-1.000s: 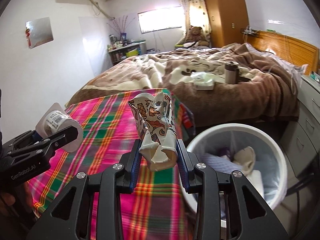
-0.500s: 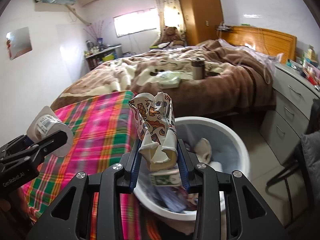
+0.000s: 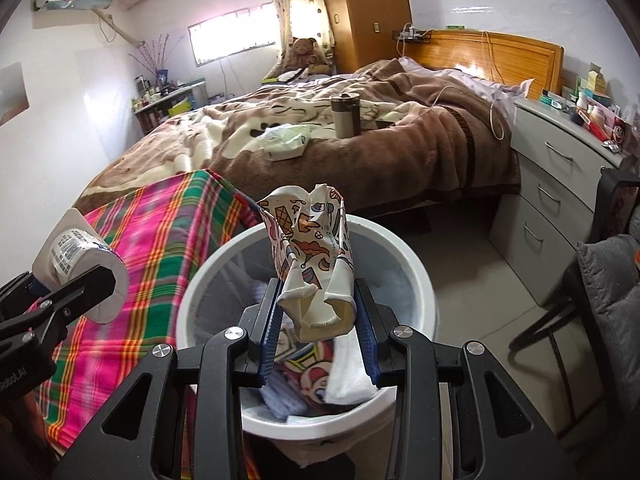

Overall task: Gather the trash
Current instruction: 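Open the right tool to drop the wrapper while the left tool drops the cup into the bin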

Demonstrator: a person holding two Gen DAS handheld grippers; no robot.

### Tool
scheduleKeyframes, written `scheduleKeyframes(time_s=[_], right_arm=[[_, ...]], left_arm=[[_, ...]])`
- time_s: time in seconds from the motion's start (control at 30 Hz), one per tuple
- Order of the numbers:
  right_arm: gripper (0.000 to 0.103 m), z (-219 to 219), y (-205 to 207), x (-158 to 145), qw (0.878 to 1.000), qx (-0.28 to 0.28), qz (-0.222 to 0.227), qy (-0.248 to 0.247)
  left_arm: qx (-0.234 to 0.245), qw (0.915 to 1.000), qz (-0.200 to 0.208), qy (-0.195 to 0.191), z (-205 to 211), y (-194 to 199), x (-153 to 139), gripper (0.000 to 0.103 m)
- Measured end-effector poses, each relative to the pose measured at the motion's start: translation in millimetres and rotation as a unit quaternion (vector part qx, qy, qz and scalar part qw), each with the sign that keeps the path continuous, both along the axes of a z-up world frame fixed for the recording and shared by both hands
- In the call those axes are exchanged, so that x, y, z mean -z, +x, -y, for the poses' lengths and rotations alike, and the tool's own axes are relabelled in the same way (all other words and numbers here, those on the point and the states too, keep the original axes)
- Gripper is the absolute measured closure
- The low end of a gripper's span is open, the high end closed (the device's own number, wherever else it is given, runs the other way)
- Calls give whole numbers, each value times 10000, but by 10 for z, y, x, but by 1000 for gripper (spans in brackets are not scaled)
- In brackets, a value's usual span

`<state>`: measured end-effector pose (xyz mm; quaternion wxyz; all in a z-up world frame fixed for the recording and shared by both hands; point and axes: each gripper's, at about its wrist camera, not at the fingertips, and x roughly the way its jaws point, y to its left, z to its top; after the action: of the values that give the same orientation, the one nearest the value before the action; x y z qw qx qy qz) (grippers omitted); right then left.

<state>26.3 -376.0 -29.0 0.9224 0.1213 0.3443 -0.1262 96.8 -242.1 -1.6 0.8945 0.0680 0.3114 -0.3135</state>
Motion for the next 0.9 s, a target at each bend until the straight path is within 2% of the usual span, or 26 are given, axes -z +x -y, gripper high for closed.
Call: scheduleKeyframes(time_s=[0.37,0.4,0.5,0.53,0.9], right_arm=[[65,211,97,207,9989,-44,-439,130],[64,213,92,215,9988,-35,-474,104],[40,255,83,208,9989,-6,-451,101],[39,262,83,202,9990,15,-441,108],[39,270,-5,126,9994,125,-299,120]], left_arm=[[127,9996,-224,101,273,34,165,42],[115,9997,-206,107,284,27,173,41],[209,9995,-246,59,327,23,181,36],[243,9993,-265,31,334,21,184,36],[205,9993,-296,-86,260,-33,155,31]])
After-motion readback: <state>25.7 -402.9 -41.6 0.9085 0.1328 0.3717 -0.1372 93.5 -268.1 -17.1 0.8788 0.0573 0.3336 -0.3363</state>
